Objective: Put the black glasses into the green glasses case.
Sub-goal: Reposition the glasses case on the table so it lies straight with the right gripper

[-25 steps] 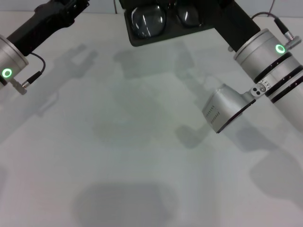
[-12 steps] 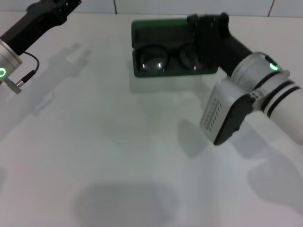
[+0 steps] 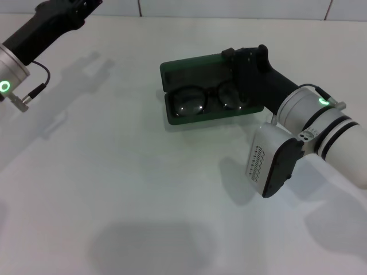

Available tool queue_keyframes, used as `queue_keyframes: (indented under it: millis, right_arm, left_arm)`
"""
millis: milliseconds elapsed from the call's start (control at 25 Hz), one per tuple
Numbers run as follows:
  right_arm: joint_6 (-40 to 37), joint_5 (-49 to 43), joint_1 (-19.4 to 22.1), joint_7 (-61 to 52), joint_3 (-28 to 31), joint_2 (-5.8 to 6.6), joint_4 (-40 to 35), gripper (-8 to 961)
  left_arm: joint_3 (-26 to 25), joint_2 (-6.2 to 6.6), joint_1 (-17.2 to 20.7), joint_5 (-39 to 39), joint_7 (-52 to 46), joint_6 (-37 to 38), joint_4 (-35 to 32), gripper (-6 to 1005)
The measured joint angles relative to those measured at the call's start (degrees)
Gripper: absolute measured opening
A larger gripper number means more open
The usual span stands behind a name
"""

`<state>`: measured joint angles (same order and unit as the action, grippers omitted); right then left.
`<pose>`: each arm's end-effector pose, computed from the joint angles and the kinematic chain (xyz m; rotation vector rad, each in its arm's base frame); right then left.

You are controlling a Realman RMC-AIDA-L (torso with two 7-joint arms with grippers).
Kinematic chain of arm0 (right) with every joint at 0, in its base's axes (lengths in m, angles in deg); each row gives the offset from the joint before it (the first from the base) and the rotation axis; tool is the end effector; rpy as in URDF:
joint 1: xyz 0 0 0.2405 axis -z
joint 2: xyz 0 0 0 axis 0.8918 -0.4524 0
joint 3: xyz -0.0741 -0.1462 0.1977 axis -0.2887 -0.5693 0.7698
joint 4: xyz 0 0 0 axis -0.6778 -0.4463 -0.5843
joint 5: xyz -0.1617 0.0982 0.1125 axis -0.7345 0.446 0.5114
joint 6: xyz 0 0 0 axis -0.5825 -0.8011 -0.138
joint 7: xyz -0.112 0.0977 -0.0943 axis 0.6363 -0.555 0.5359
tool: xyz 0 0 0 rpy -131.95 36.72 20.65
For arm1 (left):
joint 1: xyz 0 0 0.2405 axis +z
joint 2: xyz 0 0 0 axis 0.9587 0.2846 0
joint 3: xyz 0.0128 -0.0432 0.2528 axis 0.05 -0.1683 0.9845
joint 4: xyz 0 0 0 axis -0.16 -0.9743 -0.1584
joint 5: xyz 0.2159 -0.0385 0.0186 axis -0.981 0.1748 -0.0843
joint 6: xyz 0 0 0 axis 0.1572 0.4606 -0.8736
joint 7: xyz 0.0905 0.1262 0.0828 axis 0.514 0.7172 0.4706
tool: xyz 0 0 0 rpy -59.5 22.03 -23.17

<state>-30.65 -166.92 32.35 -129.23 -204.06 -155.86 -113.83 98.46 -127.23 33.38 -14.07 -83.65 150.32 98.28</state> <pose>0.1660 0.3970 -0.1284 -1.8324 -0.9601 -0.1290 -0.2613 0.4106 0.0275 -1.9744 -0.7688 -1.2329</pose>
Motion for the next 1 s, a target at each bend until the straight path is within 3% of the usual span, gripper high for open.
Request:
queue_keyframes:
  millis: [280, 600, 1000]
  right_arm:
    - [-0.37, 0.04, 0.65, -5.1, -1.2, 0.0, -0.46, 151]
    - [-1.35, 0.17, 3.07, -10.23, -0.68, 0.0, -2.75, 250]
    - [-14.42, 0.93, 5.15, -11.41, 3.65, 0.22, -8.35, 383]
  left_arm:
    - [0.0, -0.04, 0.28, 0.3, 0.04, 0.0, -0.07, 686]
    - [0.0, 0.13, 0.28, 0.05, -0.04, 0.01, 0.02, 689]
    - [0.0, 0.15, 0.48, -0.09, 0.11, -0.73, 0.4, 692]
